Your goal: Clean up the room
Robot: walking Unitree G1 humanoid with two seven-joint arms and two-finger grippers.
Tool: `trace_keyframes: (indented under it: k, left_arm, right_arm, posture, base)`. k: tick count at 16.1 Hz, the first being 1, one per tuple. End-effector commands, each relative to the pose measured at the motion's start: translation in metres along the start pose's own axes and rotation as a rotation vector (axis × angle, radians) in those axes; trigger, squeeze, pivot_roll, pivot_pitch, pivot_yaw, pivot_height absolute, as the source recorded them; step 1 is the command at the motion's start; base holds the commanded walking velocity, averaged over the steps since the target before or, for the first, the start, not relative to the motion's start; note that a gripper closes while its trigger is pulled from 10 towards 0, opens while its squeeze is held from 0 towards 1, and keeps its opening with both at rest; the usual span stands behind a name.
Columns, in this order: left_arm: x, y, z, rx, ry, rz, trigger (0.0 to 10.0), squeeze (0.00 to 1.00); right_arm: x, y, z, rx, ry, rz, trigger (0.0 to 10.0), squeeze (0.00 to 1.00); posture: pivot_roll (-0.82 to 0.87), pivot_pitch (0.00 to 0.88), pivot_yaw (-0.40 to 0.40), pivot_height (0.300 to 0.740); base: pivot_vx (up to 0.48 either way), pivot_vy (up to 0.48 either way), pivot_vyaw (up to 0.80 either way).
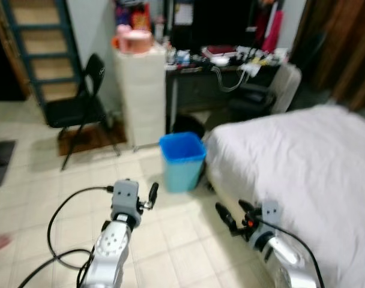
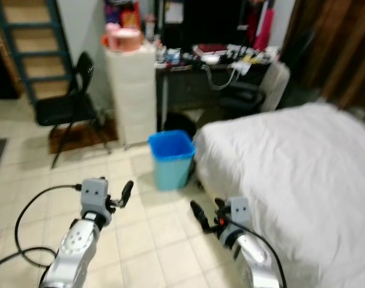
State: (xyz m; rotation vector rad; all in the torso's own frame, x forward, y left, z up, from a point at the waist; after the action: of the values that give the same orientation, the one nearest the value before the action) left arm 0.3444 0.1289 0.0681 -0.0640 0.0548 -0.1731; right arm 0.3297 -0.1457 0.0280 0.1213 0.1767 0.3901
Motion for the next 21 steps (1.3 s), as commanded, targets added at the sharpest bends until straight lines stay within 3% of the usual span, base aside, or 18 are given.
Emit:
trace_keyframes:
  k: [1, 4, 12, 21]
  left_arm:
    - [0.003, -0.008, 0.003, -0.004, -0.005, -0.029, 10.0, 0.0]
    - [0.004, -0.008, 0.002, -0.001, 0.0, -0.034, 10.0, 0.0]
    - [0.002, -0.012, -0.012, -0.014, 0.044, -0.062, 10.0, 0.0]
    - [0.007, -0.01, -0.017, -0.031, 0.078, -0.107, 10.0, 0.0]
  right_arm:
    - [-0.003, -0.005, -0.002, 0.011, 0.013, -0.008, 10.0, 0.0]
    - [-0.003, -0.008, -0.001, -0.003, 0.006, -0.027, 10.0, 0.0]
    - [-0.011, -0.025, -0.008, -0.043, 0.034, -0.134, 10.0, 0.0]
    - [-0.021, -0.038, -0.008, -0.043, 0.019, -0.211, 10.0, 0.0]
  posture:
    - [0.04, 0.0, -0.058, 0.74]
    - [0.04, 0.0, -0.057, 0.74]
    - [0.02, 0.0, -0.053, 0.74]
    - [0.0, 0.0, -0.05, 0.74]
  base:
    - [-0.277, 0.0, 0.0]
    - [-0.289, 0.0, 0.0]
    - [-0.035, 0.0, -0.79]
    - [0.0, 0.479, -0.79]
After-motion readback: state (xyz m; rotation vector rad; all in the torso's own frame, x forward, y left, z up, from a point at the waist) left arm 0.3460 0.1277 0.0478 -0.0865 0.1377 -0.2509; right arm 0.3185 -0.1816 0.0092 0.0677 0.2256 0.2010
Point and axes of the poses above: a point about 5 cm out from each wrist's last joint towards the gripper, its own x axis pointing out of the wrist towards the gripper, its own z axis along the axis of the wrist's last joint, y = z × x, the point moved 5 cm from there along x, pointing out of the wrist towards the gripper, and after that the axes turned 6 degrees about -x, right-handed, at the moved point
